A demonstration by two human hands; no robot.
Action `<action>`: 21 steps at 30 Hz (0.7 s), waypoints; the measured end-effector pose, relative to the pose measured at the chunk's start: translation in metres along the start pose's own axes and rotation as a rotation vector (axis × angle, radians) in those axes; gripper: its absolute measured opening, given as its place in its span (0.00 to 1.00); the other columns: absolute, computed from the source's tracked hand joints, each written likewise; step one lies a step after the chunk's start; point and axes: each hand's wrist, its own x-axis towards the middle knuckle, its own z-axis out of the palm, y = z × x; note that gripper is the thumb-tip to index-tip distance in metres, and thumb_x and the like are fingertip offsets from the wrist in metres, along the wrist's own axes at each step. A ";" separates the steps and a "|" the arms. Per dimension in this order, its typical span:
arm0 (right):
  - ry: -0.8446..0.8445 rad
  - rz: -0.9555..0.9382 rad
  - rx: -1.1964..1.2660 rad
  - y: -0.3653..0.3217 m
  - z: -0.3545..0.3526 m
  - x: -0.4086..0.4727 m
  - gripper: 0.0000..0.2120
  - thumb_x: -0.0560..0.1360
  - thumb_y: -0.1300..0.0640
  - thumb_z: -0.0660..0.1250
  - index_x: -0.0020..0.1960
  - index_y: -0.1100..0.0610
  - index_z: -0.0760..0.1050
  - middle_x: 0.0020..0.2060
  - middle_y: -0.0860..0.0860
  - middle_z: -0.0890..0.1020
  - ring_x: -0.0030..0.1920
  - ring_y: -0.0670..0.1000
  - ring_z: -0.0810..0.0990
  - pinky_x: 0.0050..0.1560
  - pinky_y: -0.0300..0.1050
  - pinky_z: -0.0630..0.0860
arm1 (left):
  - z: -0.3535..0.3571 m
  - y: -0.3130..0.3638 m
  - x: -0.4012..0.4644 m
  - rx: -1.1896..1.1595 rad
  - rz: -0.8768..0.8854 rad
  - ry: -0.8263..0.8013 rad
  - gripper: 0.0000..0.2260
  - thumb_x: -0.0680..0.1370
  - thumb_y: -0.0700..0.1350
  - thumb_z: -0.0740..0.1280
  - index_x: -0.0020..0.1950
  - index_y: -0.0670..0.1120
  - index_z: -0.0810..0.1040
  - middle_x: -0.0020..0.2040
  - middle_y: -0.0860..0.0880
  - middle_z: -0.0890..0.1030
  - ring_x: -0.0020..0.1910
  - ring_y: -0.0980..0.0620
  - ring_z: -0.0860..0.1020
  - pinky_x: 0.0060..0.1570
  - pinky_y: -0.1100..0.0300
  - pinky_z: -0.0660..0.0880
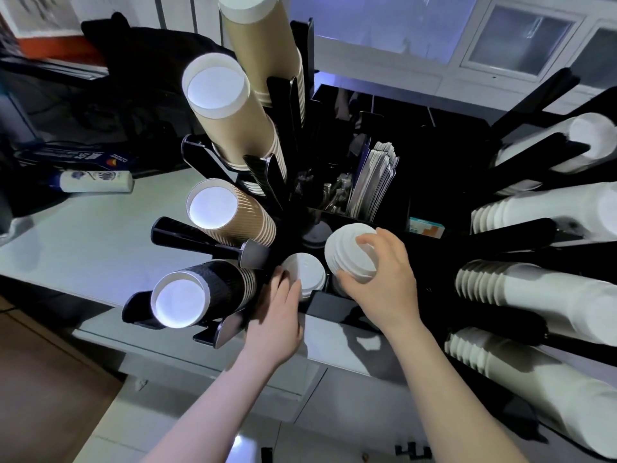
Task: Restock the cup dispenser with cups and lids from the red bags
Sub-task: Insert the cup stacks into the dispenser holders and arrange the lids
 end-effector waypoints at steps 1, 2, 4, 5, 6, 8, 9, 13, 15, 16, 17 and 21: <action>-0.015 -0.018 0.007 -0.003 0.003 0.001 0.24 0.66 0.51 0.76 0.60 0.47 0.72 0.70 0.48 0.66 0.66 0.48 0.68 0.57 0.40 0.66 | 0.000 0.000 0.000 0.006 0.008 -0.003 0.30 0.77 0.45 0.61 0.76 0.46 0.53 0.78 0.49 0.49 0.76 0.52 0.38 0.69 0.55 0.61; -0.032 -0.041 0.008 -0.007 0.008 0.002 0.24 0.66 0.51 0.76 0.60 0.47 0.72 0.70 0.48 0.66 0.66 0.48 0.67 0.57 0.39 0.65 | -0.001 0.000 -0.001 0.009 0.018 -0.007 0.30 0.77 0.45 0.61 0.76 0.46 0.51 0.78 0.49 0.48 0.76 0.51 0.37 0.70 0.56 0.59; -0.084 -0.092 0.007 -0.013 0.018 0.004 0.24 0.66 0.50 0.76 0.60 0.47 0.72 0.70 0.48 0.66 0.67 0.48 0.66 0.58 0.39 0.65 | -0.002 0.000 -0.004 0.000 0.036 -0.022 0.33 0.77 0.46 0.60 0.78 0.45 0.46 0.78 0.48 0.42 0.76 0.50 0.35 0.71 0.58 0.57; -0.121 -0.111 0.006 -0.015 0.023 0.005 0.25 0.66 0.50 0.76 0.60 0.48 0.72 0.71 0.48 0.65 0.68 0.48 0.66 0.59 0.40 0.65 | -0.004 -0.001 -0.007 -0.018 0.039 -0.035 0.35 0.77 0.46 0.61 0.78 0.45 0.43 0.78 0.48 0.39 0.76 0.50 0.35 0.69 0.58 0.61; -0.160 -0.122 0.004 -0.017 0.029 0.006 0.25 0.66 0.50 0.76 0.61 0.48 0.72 0.71 0.49 0.65 0.69 0.50 0.66 0.60 0.41 0.66 | -0.005 -0.001 -0.010 -0.042 0.036 -0.049 0.37 0.77 0.46 0.61 0.78 0.45 0.40 0.78 0.49 0.36 0.76 0.50 0.35 0.65 0.58 0.66; -0.234 -0.136 -0.031 -0.019 0.039 0.010 0.26 0.67 0.50 0.75 0.62 0.50 0.72 0.72 0.51 0.64 0.70 0.54 0.65 0.64 0.47 0.67 | -0.007 -0.001 -0.017 -0.070 0.019 -0.075 0.39 0.77 0.46 0.61 0.77 0.44 0.37 0.76 0.49 0.31 0.77 0.49 0.40 0.56 0.58 0.71; -0.257 -0.145 -0.075 -0.019 0.043 0.012 0.26 0.67 0.51 0.75 0.63 0.50 0.72 0.72 0.52 0.64 0.70 0.56 0.65 0.66 0.50 0.66 | -0.008 -0.002 -0.020 -0.067 0.005 -0.083 0.39 0.77 0.47 0.61 0.77 0.44 0.36 0.76 0.48 0.30 0.77 0.46 0.44 0.55 0.58 0.70; -0.266 -0.188 -0.216 -0.023 0.055 0.022 0.26 0.68 0.51 0.73 0.64 0.53 0.71 0.71 0.54 0.63 0.71 0.58 0.64 0.70 0.59 0.59 | -0.012 -0.002 -0.024 -0.019 -0.064 -0.078 0.39 0.78 0.48 0.60 0.76 0.38 0.36 0.75 0.39 0.31 0.76 0.38 0.47 0.70 0.51 0.60; -0.298 -0.208 -0.275 -0.025 0.061 0.025 0.26 0.68 0.48 0.72 0.64 0.51 0.71 0.71 0.53 0.63 0.70 0.57 0.64 0.72 0.63 0.55 | -0.014 0.001 -0.023 -0.021 -0.074 -0.072 0.39 0.78 0.48 0.60 0.76 0.38 0.37 0.75 0.39 0.32 0.76 0.38 0.48 0.69 0.50 0.61; -0.315 -0.215 -0.308 -0.025 0.064 0.025 0.26 0.68 0.46 0.72 0.64 0.51 0.70 0.71 0.53 0.63 0.69 0.58 0.65 0.72 0.64 0.53 | -0.016 0.002 -0.023 -0.040 -0.078 -0.065 0.38 0.77 0.47 0.61 0.76 0.39 0.39 0.76 0.39 0.34 0.75 0.38 0.51 0.67 0.52 0.63; -0.329 -0.213 -0.335 -0.025 0.067 0.024 0.26 0.69 0.46 0.71 0.64 0.50 0.70 0.70 0.53 0.63 0.68 0.58 0.66 0.71 0.65 0.51 | -0.017 0.004 -0.023 -0.069 -0.085 -0.056 0.37 0.77 0.46 0.61 0.77 0.39 0.41 0.76 0.41 0.35 0.74 0.38 0.55 0.64 0.53 0.65; -0.357 -0.182 -0.405 -0.018 0.078 0.018 0.26 0.70 0.45 0.70 0.64 0.47 0.66 0.66 0.50 0.65 0.63 0.57 0.70 0.71 0.69 0.48 | -0.020 0.009 -0.023 -0.110 -0.104 -0.059 0.37 0.77 0.43 0.61 0.77 0.40 0.39 0.77 0.42 0.35 0.72 0.39 0.60 0.58 0.58 0.67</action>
